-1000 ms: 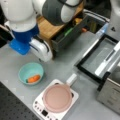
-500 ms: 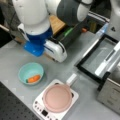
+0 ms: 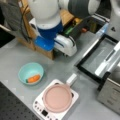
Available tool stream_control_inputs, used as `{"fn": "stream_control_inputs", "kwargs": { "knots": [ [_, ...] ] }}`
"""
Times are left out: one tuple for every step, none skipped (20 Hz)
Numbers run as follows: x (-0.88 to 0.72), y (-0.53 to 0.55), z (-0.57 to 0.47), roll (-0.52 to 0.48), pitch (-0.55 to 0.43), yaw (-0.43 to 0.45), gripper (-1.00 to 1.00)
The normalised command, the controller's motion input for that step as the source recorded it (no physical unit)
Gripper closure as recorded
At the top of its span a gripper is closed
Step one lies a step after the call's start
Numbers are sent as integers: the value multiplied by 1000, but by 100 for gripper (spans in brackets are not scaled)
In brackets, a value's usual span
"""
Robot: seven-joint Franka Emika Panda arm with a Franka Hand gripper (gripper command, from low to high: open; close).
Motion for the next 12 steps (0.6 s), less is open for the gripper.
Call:
{"fn": "stream_control_inputs", "kwargs": {
  "knots": [
    [-307, 176, -138, -55, -295, -175, -100],
    [-282, 182, -145, -56, -286, -168, -100],
    [-260, 183, -155, -52, -272, -156, -100],
    [-242, 180, -160, -54, -259, -143, -100],
    [-230, 173, -149, -49, -242, -130, -100],
    [-220, 160, -131, -43, -225, -118, -100],
    [-210, 145, -110, -39, -207, -108, -100],
    [-193, 128, -88, -39, -188, -102, -100],
    [-173, 121, -80, -46, -177, -96, -100],
    [-157, 113, -76, -50, -172, -90, -100],
    [-147, 106, -75, -51, -168, -87, -100],
    [-144, 103, -75, -39, -165, -84, -100]
  ]
}}
